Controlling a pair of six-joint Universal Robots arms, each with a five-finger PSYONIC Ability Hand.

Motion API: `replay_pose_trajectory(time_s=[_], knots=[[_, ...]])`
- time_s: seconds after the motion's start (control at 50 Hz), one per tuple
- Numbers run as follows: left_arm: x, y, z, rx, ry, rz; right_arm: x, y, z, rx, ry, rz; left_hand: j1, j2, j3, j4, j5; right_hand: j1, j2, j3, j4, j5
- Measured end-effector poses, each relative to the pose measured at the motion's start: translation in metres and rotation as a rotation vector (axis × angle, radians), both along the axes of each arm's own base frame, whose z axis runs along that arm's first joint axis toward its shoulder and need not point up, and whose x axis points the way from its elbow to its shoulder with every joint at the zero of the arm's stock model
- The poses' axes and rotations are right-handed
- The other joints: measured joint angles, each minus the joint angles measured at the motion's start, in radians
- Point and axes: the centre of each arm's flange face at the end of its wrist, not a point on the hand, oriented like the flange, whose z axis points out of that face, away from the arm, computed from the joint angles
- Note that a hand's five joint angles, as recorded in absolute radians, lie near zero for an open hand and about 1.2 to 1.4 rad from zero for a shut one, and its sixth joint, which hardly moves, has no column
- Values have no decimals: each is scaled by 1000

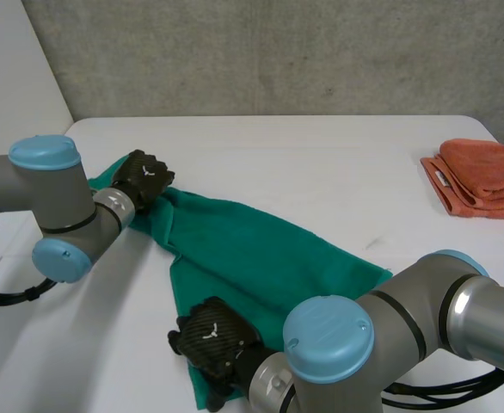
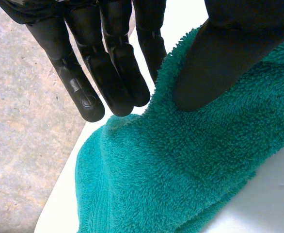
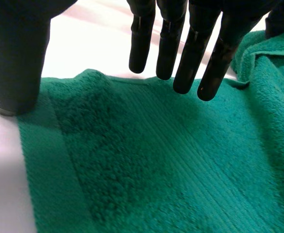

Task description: Fold the laundry.

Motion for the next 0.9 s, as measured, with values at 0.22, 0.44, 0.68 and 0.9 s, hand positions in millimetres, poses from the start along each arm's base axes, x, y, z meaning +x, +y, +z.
replay_pose_trajectory(time_s=[0.22, 0.44, 0.68, 0.9], knots=[[0, 1, -1, 5, -1, 0, 0, -11, 2, -40, 3, -26, 0, 4, 4, 0, 0, 37, 43, 39, 40, 0], [1, 3, 0, 7, -2, 1, -2, -36, 4, -78, -1, -89, 0, 4, 4, 0, 0, 162, 191, 190, 193, 255], [3, 4, 6, 1, 1, 5, -4, -50, 1, -99, 21, -117, 0, 4, 4, 1, 0, 492, 610, 615, 622, 692], [9, 17, 40, -20, 71, 43, -36, -113, 81, -222, -90, -312, 0, 4, 4, 1, 0, 492, 610, 618, 624, 693]])
